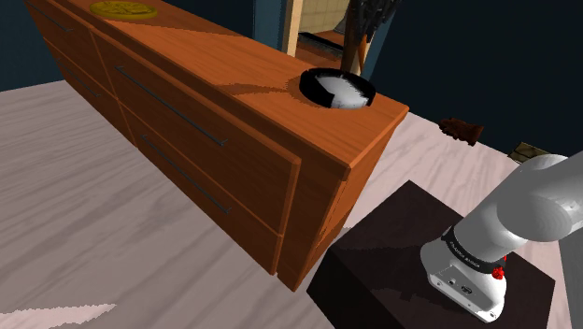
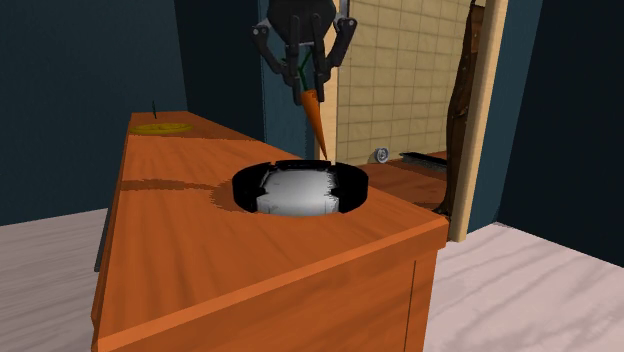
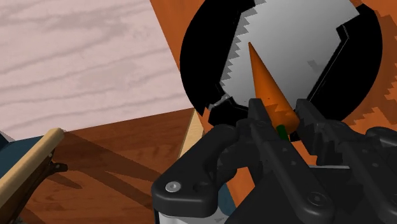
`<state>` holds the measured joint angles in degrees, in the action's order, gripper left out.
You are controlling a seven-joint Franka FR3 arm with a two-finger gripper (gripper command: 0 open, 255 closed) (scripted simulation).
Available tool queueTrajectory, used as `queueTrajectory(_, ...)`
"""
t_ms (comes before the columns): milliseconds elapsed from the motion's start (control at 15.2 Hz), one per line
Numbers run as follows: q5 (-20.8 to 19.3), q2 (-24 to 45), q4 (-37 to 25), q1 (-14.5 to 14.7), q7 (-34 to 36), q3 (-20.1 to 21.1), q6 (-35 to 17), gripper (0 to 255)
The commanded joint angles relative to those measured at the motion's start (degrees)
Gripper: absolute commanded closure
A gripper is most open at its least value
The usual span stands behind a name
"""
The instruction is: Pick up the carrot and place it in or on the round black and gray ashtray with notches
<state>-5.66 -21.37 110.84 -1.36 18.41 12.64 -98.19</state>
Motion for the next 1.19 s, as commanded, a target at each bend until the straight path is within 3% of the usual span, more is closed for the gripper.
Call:
queueTrajectory(0,0.03,-0.37,1.97,0.01,0.05,-0.11,-1.64,255)
queueTrajectory(528,0.04,-0.49,2.66,0.03,0.11,-0.11,-2.2,255)
queueTrajectory(594,0.04,-0.49,2.66,0.03,0.11,-0.11,-2.2,0)
queueTrajectory(924,0.04,-0.49,2.66,0.03,0.11,-0.11,-2.2,0)
queueTrajectory(1122,0.08,0.09,-3.69,0.12,0.12,0.36,3.61,0)
